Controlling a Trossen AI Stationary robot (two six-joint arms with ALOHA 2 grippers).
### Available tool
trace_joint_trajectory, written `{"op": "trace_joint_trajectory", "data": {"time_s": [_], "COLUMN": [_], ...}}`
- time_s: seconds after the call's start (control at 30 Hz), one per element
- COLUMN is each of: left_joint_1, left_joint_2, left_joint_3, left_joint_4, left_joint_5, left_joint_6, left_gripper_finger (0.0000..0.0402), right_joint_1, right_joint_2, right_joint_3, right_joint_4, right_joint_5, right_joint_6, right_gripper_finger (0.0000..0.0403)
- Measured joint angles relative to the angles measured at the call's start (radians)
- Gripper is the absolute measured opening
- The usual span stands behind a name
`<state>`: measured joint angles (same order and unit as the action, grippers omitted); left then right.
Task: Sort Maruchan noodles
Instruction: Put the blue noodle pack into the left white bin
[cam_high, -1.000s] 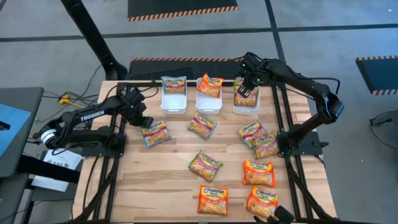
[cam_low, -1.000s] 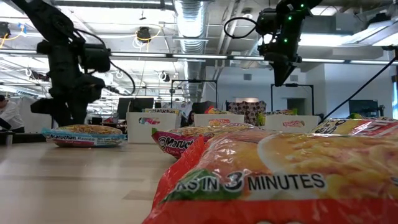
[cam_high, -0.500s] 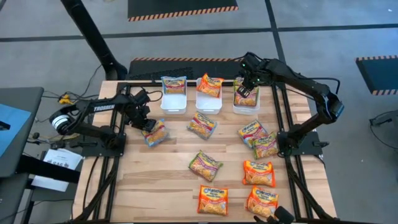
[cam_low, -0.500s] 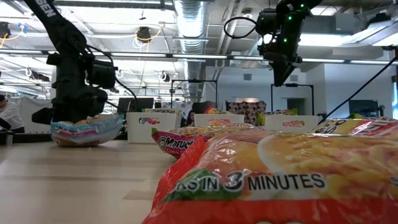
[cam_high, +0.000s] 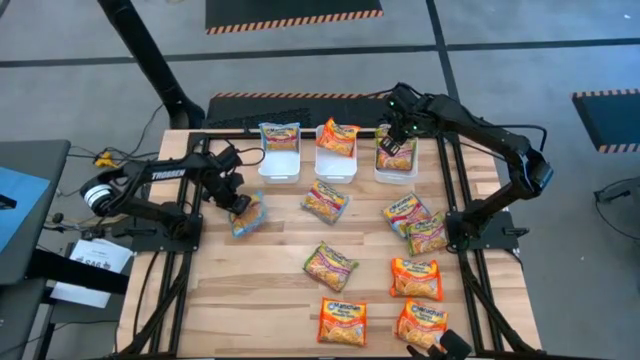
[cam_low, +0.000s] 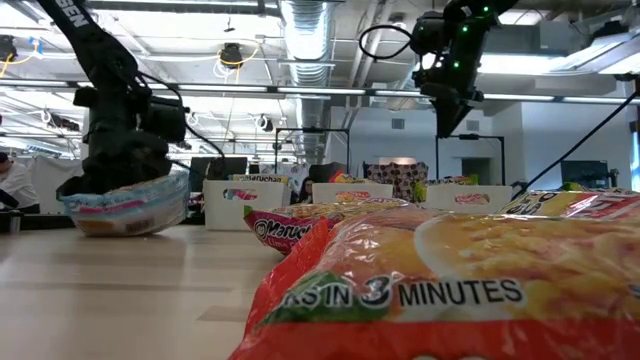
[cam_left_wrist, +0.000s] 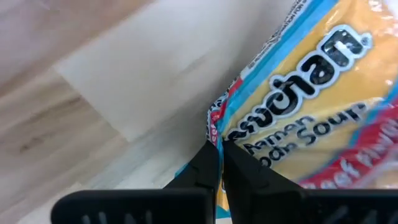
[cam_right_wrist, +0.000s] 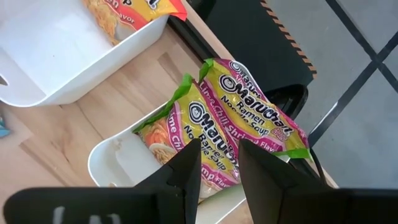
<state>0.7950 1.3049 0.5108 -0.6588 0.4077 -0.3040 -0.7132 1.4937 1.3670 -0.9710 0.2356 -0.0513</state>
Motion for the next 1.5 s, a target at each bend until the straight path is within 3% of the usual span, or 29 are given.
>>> {"op": "trace_joint_trajectory", "data": {"time_s": [0.4, 0.67, 1.2, 1.5], "left_joint_1": [-0.072, -0.103, -0.113, -0.060], "left_joint_2": [-0.147, -0.149, -0.149, -0.149], "left_joint_3": [0.110, 0.166, 0.333, 0.446], "left_joint_4": [0.058, 0.157, 0.156, 0.164], "left_joint_5": [-0.004, 0.001, -0.001, -0.187], "left_joint_6": [0.066, 0.124, 0.245, 0.316], "left_gripper_finger": [0.0000, 0.0000, 0.0001, 0.0001], "right_joint_1": [0.000, 0.000, 0.000, 0.000], "right_joint_2": [0.000, 0.000, 0.000, 0.000], "right_joint_3": [0.000, 0.000, 0.000, 0.000], "right_joint_4": [0.019, 0.020, 0.026, 0.032], "right_joint_5": [0.000, 0.000, 0.000, 0.000], "right_joint_6": [0.000, 0.000, 0.000, 0.000], "right_gripper_finger": [0.0130, 0.0130, 0.0130, 0.0130]}}
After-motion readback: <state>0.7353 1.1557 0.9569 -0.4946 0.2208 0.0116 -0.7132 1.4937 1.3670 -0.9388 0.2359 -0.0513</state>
